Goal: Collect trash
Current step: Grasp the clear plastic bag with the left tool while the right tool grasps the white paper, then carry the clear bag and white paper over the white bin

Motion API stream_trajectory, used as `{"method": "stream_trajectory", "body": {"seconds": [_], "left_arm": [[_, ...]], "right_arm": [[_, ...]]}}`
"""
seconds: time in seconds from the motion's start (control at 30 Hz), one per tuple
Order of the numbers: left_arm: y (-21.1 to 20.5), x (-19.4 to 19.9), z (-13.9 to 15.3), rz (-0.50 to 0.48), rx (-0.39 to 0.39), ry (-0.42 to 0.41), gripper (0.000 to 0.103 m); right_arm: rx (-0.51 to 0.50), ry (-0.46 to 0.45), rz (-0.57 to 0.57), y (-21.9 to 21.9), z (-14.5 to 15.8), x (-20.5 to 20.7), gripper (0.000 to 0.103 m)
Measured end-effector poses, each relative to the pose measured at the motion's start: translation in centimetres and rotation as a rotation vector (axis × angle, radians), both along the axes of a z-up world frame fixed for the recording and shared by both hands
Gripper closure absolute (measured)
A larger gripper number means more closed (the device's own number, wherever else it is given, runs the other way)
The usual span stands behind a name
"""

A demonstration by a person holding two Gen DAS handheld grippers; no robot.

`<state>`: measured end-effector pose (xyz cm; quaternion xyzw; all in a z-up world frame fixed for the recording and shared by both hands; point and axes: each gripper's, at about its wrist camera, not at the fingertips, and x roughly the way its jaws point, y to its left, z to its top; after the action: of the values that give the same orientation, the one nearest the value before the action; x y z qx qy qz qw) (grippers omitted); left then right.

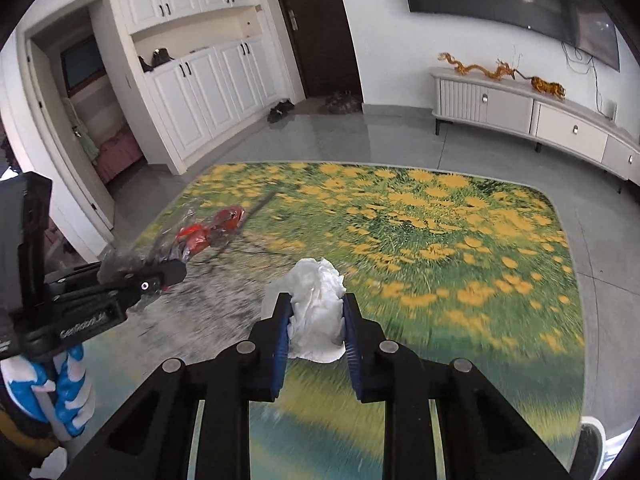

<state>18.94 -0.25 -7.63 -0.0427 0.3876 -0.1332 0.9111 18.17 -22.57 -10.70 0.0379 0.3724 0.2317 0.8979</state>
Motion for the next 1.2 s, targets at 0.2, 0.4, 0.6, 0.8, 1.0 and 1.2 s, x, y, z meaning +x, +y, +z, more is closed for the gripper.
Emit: {"method": "stream_trajectory", "body": {"seconds": [0.2,0.4,0.6,0.8,1.0,1.2], "left_arm": [[-0.5,-3.8,3.1,-0.005,-0.002,-0.055,0.089],[-3.8,-6.2,5.4,-0.067,0.000,-0.089,0.089],[-10.9,-7.2,6.0,-0.210,0.017,-0.081,0.089],[-21.0,-7.6,5.2,-0.401,0.045,-0.037,0.089],[-31.3,-8.4,3.0,-0.569,0.075,0.024,0.089],[-39.4,-7.8,-0.1,-0.668,0.087,0.106,0.088]], "right_arm": [[0.020,-0.060,-0.042,-2.2,2.7,-4.7,0.080],[0.033,-0.107,-0.146,-7.5,4.1,-9.4,0.080],[0.014,-0.118,-0.323,-15.5,3.6,-14.0,0.080],[-0.014,-0.079,-0.551,-24.3,1.1,-17.9,0.080],[-0.010,0.015,-0.707,-30.4,-2.6,-19.3,0.080],[-0.006,0.097,-0.767,-34.2,-5.8,-18.3,0.078]]}}
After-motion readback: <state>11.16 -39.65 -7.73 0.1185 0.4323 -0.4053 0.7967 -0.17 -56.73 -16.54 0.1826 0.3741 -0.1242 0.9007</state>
